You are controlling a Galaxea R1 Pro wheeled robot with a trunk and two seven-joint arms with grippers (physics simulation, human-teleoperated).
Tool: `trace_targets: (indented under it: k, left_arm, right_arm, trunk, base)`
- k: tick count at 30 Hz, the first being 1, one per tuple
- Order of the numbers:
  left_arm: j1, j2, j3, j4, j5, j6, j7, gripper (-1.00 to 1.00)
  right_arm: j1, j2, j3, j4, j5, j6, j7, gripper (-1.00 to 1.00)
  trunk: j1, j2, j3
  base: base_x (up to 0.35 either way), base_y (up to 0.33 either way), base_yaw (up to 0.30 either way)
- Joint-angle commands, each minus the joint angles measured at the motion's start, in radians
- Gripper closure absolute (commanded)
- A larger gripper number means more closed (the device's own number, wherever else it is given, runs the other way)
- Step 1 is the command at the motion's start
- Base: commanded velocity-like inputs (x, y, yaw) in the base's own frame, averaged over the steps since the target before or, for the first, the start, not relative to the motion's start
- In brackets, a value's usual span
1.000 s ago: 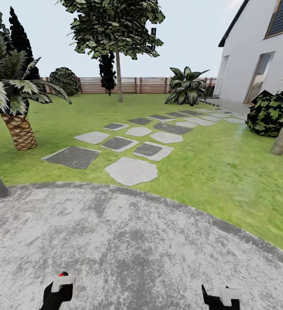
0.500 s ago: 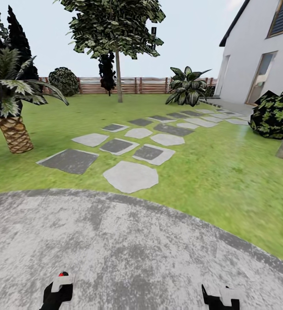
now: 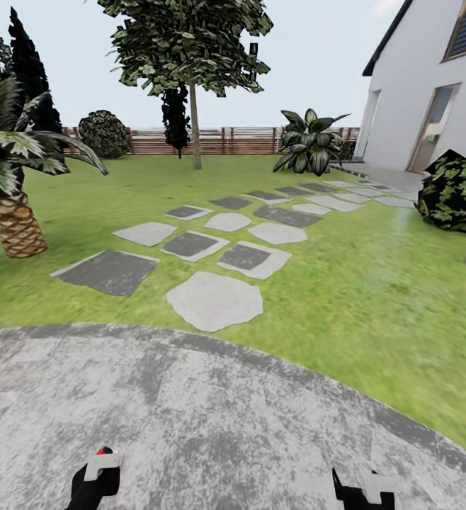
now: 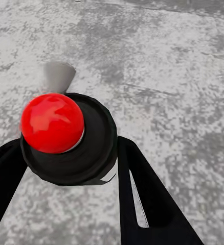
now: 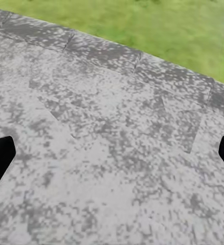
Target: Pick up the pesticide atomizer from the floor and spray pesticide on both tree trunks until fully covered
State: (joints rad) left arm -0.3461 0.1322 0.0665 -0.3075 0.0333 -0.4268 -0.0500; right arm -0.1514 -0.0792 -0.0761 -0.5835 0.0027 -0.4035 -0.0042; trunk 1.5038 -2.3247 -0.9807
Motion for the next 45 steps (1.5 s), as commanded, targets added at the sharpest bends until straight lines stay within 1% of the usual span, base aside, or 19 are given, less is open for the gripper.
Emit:
trace_targets:
  k: [1, 45]
  left_arm:
    - [-0.001, 0.0, 0.004, 0.001, 0.004, -0.003, -0.005, 1.0]
    - [-0.001, 0.0, 0.004, 0.001, 0.004, -0.003, -0.005, 1.0]
  right_arm:
    - [0.0, 0.0, -0.001, 0.001, 0.0, -0.003, 0.0, -1.0]
    - [0.0, 0.0, -0.001, 0.002, 0.001, -0.003, 0.0, -1.0]
  trunk:
    - [0.0, 0.0, -0.001]
    - [0.0, 0.0, -0.001]
  base:
    - [0.337, 0.0, 0.0]
    - [0.337, 0.0, 0.0]
